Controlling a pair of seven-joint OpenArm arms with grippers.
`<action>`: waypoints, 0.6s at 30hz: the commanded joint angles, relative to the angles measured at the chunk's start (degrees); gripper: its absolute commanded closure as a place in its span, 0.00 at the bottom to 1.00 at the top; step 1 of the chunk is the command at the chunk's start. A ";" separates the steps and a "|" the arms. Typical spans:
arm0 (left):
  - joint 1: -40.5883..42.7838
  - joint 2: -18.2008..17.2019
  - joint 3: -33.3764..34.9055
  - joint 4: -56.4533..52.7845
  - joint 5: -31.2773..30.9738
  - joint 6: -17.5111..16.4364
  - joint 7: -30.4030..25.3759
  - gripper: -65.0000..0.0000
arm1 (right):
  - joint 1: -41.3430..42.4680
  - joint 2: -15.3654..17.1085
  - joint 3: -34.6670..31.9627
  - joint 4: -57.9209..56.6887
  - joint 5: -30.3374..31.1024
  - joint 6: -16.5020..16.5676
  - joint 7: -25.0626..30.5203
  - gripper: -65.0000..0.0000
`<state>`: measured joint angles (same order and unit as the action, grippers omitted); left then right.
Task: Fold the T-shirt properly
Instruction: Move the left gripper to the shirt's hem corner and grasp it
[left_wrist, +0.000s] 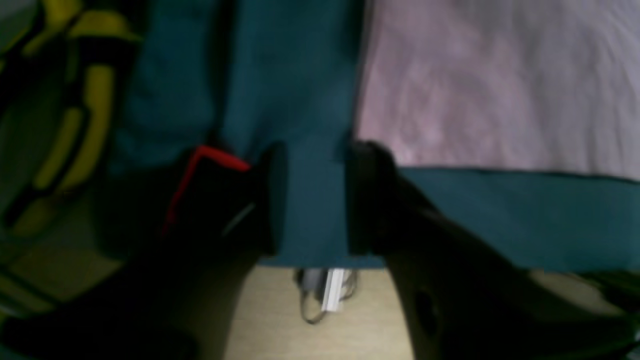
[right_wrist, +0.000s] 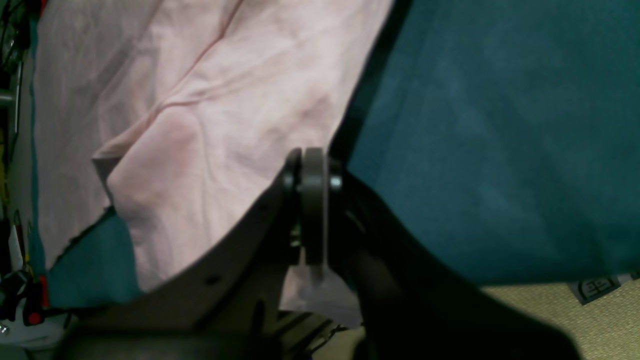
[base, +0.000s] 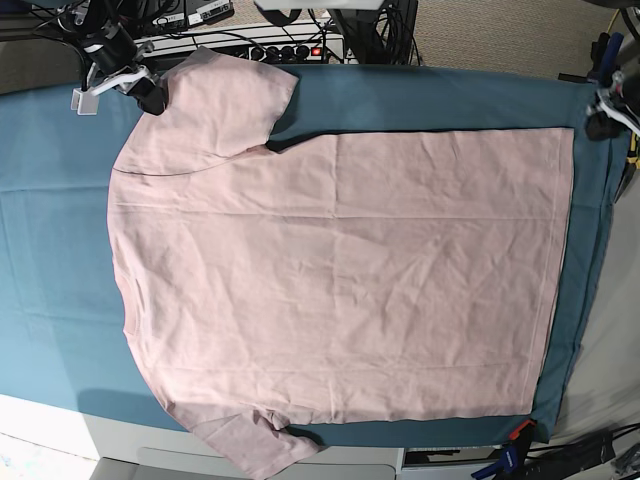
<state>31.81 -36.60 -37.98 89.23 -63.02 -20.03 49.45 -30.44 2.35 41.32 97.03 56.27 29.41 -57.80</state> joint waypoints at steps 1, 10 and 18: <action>-0.74 -1.49 -0.66 -0.83 -2.12 -0.90 -0.15 0.71 | -0.52 0.50 0.28 0.39 -1.99 -0.72 -0.70 1.00; -7.43 -2.43 -0.02 -7.06 -4.74 -2.58 0.26 0.71 | -0.52 0.48 0.28 0.39 -2.16 -0.74 -0.68 1.00; -7.52 -2.12 -0.02 -7.06 -4.55 -2.51 0.24 0.71 | -0.50 0.48 0.28 0.39 -2.16 -0.74 -0.61 1.00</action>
<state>24.43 -37.43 -37.56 81.52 -66.52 -22.15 50.59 -30.44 2.35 41.34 97.03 56.14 29.41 -57.82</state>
